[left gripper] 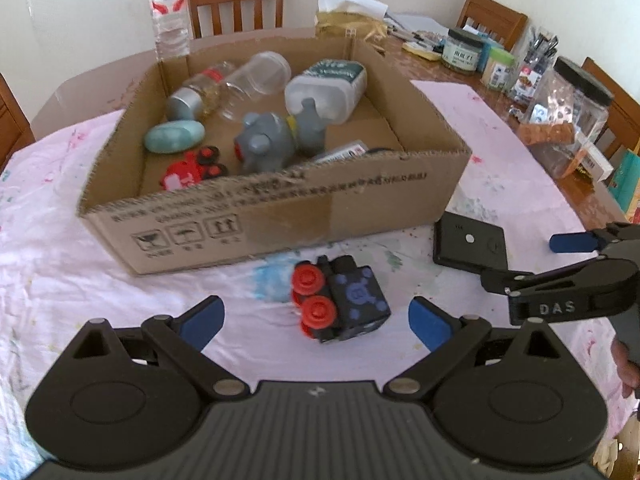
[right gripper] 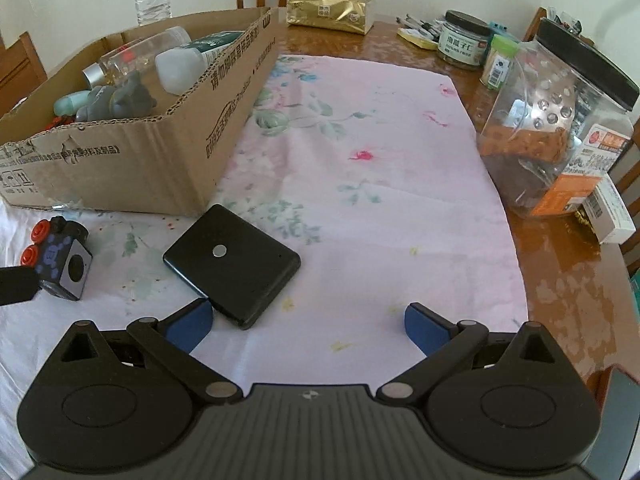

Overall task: Organize rigid objects
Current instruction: 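Grasp the red-wheeled black cube with the left gripper while the right gripper approaches the black pad, then grasp the flat black pad with the right gripper while the left gripper holds the cube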

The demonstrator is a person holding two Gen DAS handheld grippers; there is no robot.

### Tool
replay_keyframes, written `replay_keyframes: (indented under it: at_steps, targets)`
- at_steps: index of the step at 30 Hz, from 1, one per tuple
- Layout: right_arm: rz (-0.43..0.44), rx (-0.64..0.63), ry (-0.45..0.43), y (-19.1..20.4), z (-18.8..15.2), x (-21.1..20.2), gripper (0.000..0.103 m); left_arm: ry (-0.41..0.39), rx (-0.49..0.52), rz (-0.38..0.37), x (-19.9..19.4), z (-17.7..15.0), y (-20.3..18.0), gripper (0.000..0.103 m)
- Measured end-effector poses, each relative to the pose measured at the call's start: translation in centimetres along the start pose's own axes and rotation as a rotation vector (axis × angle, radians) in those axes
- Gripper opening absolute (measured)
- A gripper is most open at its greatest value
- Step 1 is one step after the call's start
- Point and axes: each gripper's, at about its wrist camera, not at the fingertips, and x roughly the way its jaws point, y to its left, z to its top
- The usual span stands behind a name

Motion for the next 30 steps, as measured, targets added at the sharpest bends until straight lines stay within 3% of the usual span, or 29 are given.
replay_keyframes:
  at_steps: [4, 9, 12, 16, 21, 30]
  targets:
    - [0.008, -0.014, -0.03, -0.1, -0.4, -0.1, 0.103, 0.003, -0.034, 0.03, 1.3, -0.2, -0.9, 0.094]
    - [0.01, -0.017, -0.052, -0.1, -0.6, -0.2, 0.103, 0.012, -0.054, 0.042, 2.5, -0.3, -1.8, 0.063]
    - [0.018, -0.027, -0.055, -0.2, -0.6, -0.1, 0.103, -0.006, -0.05, 0.061, 2.5, -0.4, -2.0, 0.051]
    - [0.002, -0.006, -0.045, -0.7, -0.2, 0.1, 0.103, -0.01, -0.067, 0.046, 2.3, -0.5, -1.4, 0.05]
    - [-0.016, 0.025, -0.005, -1.0, 0.1, 0.1, 0.103, 0.0, -0.063, 0.086, 1.8, -1.0, 0.1, 0.05]
    - [0.115, -0.015, -0.04, 3.1, 1.0, 0.2, 0.1, 0.004, -0.069, 0.081, 1.3, -1.2, 1.9, 0.05]
